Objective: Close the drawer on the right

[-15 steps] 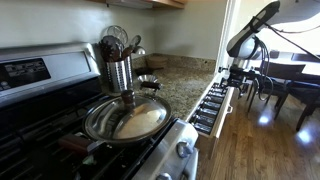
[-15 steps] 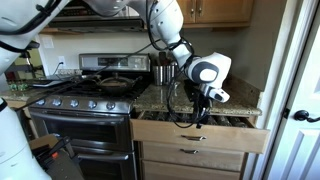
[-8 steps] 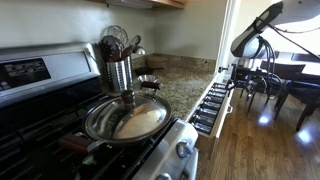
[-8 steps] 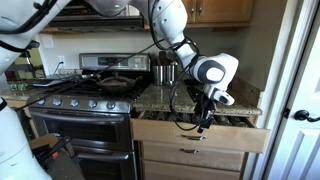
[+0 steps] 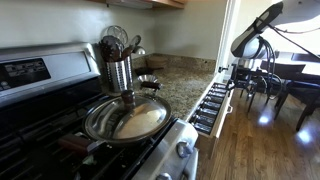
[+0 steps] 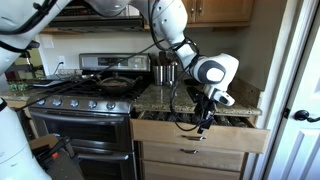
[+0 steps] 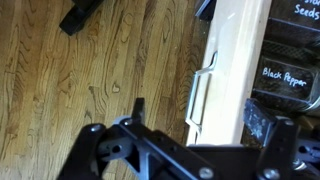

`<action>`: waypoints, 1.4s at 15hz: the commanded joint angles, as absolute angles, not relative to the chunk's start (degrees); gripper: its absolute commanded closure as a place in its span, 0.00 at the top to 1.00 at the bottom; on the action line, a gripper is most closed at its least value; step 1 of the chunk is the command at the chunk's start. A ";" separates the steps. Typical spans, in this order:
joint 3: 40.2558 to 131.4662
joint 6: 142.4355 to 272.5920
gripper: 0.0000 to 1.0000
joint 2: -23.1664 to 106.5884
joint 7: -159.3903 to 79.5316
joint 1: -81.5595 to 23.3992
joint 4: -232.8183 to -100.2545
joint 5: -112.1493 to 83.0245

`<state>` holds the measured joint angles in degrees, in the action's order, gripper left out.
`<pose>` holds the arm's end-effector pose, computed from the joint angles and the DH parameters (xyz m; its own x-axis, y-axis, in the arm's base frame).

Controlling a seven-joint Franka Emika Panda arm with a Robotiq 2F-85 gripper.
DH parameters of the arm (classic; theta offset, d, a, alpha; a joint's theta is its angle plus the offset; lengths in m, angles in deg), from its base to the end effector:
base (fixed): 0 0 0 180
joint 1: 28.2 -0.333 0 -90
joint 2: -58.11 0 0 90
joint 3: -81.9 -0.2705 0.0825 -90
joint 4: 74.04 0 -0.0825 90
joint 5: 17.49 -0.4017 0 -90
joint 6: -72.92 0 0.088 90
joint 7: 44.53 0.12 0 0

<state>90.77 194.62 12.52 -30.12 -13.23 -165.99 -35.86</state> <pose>0.5919 -0.2397 0.0885 0.6431 -0.7112 -0.2840 -0.7488 -0.6616 -0.0389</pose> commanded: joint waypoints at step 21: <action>86.99 205.46 0.10 9.31 -29.66 -8.70 -167.28 -48.70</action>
